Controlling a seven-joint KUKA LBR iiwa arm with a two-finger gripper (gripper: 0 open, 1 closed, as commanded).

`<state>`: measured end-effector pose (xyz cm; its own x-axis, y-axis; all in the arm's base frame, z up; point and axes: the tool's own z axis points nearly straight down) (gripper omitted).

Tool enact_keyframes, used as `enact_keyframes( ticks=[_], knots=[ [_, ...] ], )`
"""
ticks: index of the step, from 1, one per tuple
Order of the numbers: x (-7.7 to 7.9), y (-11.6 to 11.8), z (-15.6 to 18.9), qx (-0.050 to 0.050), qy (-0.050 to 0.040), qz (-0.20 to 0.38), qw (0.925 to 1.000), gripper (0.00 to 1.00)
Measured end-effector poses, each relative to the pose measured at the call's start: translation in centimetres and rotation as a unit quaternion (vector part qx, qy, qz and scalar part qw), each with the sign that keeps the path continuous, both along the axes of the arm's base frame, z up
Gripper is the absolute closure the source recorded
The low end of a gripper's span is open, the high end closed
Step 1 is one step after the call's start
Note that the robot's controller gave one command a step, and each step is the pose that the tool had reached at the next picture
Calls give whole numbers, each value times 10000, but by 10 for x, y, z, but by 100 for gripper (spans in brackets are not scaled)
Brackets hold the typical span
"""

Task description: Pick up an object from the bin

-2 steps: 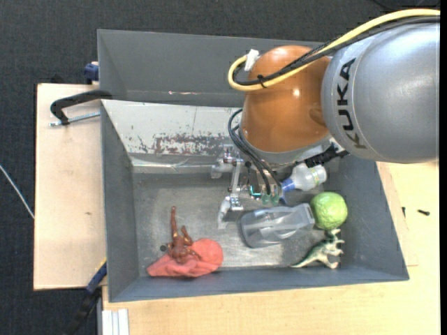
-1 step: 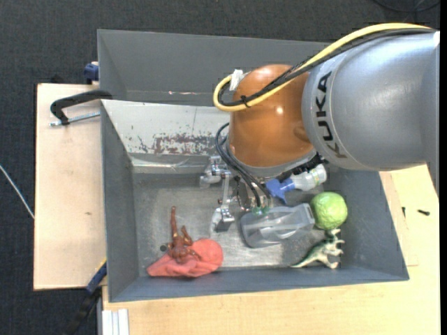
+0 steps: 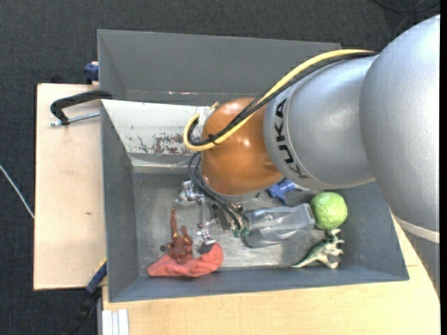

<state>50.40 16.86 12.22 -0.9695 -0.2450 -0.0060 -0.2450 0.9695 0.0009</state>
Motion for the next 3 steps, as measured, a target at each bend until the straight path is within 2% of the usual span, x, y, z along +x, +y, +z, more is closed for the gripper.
enact_keyframes(
  ticks=[1,2,3],
  knots=[
    [-5,20,-46,8,18,345,9994,0],
    [-6,12,-43,12,-85,2876,9577,100],
    [-6,12,-43,12,-84,2876,9577,100]
  ],
)
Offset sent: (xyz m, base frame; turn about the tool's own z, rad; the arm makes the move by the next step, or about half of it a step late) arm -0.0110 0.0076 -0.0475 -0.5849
